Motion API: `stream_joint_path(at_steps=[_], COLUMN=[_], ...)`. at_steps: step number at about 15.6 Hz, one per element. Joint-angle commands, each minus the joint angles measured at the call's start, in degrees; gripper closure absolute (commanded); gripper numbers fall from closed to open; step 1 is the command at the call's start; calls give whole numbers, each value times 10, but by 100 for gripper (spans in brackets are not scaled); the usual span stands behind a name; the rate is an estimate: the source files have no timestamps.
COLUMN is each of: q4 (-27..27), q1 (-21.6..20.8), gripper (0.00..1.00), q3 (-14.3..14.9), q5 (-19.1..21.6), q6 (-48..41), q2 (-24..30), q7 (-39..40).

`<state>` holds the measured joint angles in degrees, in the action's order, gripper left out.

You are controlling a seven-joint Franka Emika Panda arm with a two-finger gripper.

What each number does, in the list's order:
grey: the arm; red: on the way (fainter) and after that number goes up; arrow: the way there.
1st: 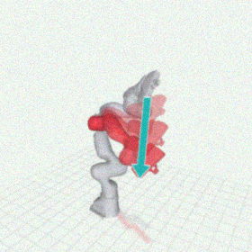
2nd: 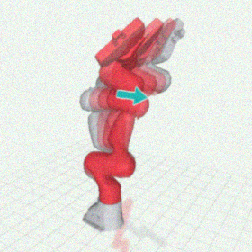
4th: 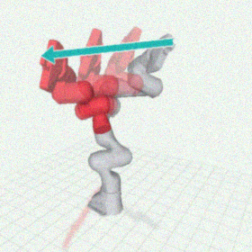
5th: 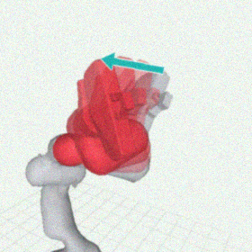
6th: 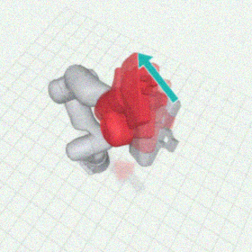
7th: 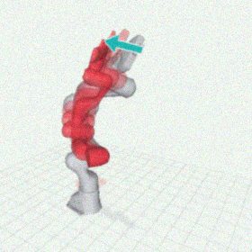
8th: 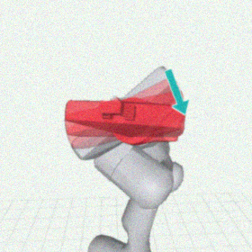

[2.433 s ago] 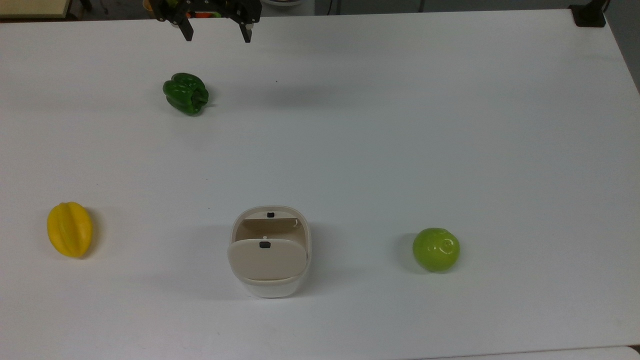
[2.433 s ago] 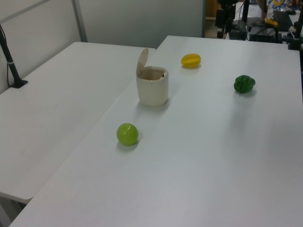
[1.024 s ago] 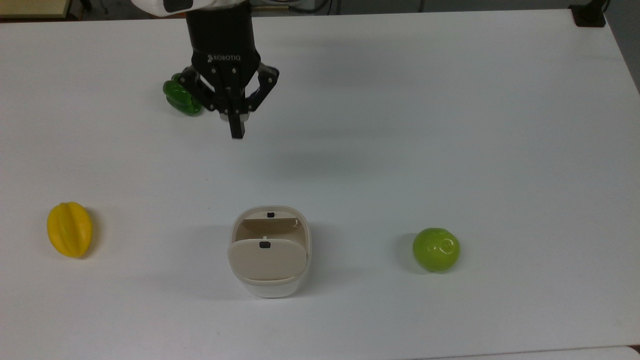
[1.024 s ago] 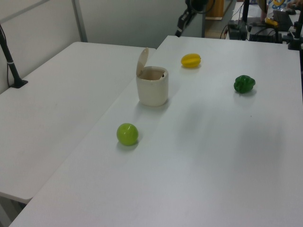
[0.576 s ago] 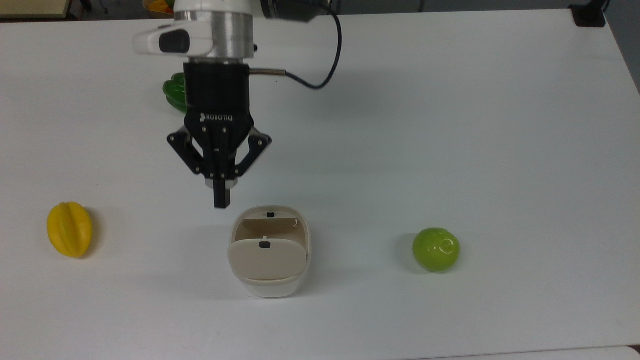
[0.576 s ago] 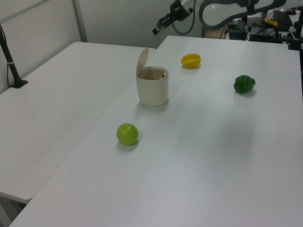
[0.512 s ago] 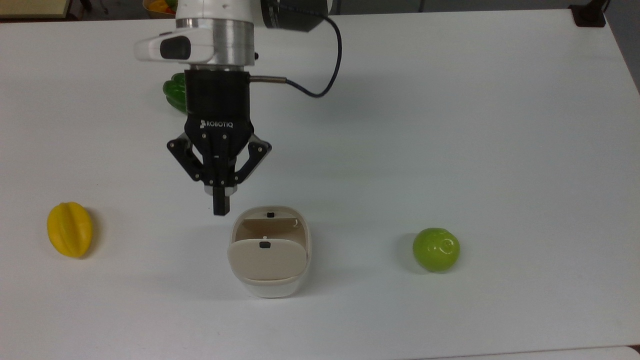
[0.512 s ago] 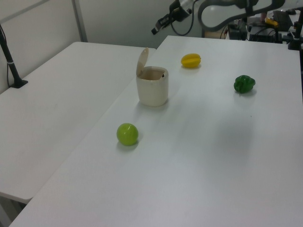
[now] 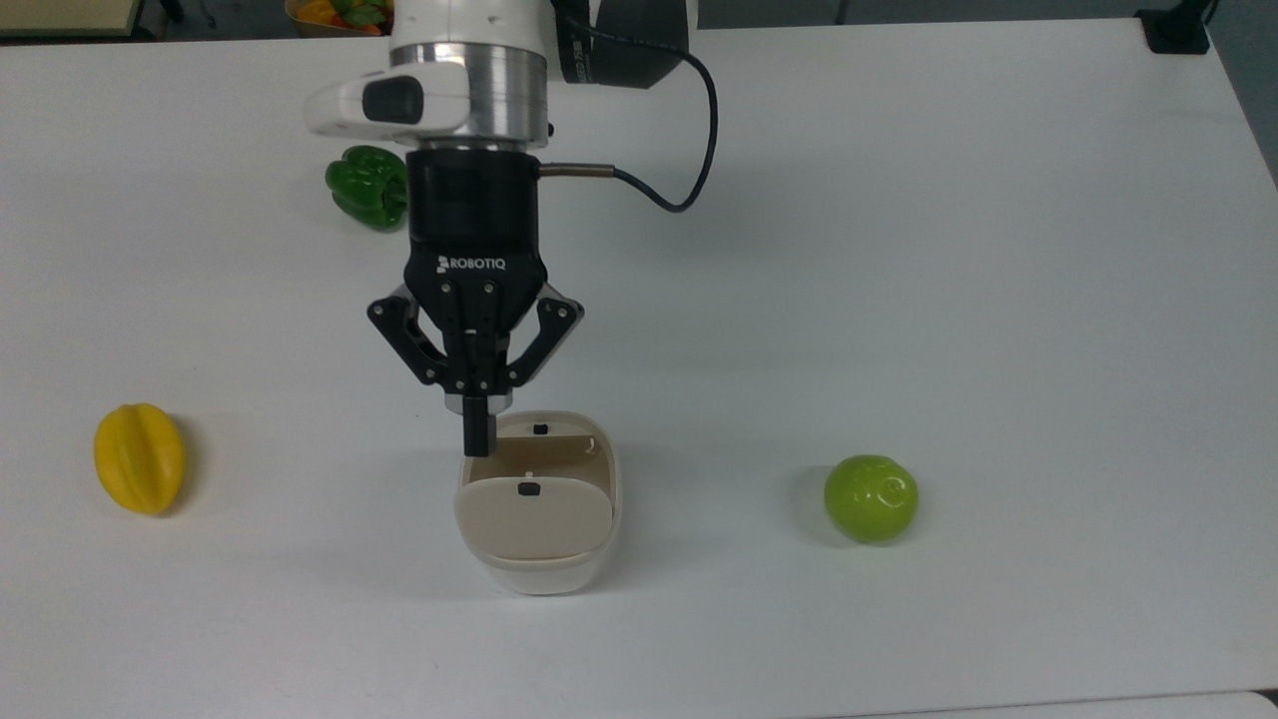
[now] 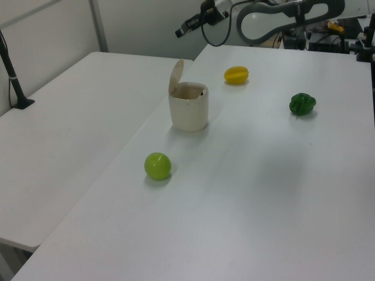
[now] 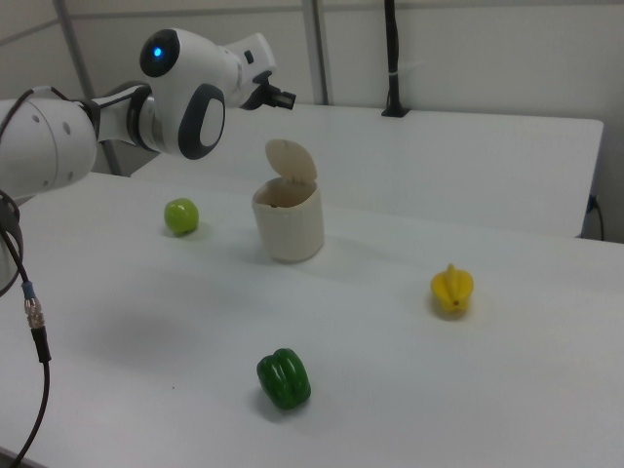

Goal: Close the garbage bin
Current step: 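Move the gripper down toward the open lid of the cream bin, then push the raised lid down with the gripper fingertips onto the bin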

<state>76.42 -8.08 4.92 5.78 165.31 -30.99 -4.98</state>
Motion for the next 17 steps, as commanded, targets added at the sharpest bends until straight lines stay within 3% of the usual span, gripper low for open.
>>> stream_joint_path(at_steps=[1, 17], q4=[-26, -28], q1=[-11, -7], gripper=[100, 100], q3=[5, 4], q5=[-9, -6], q6=[13, 5], q2=[-32, -64], q7=[-6, 22])
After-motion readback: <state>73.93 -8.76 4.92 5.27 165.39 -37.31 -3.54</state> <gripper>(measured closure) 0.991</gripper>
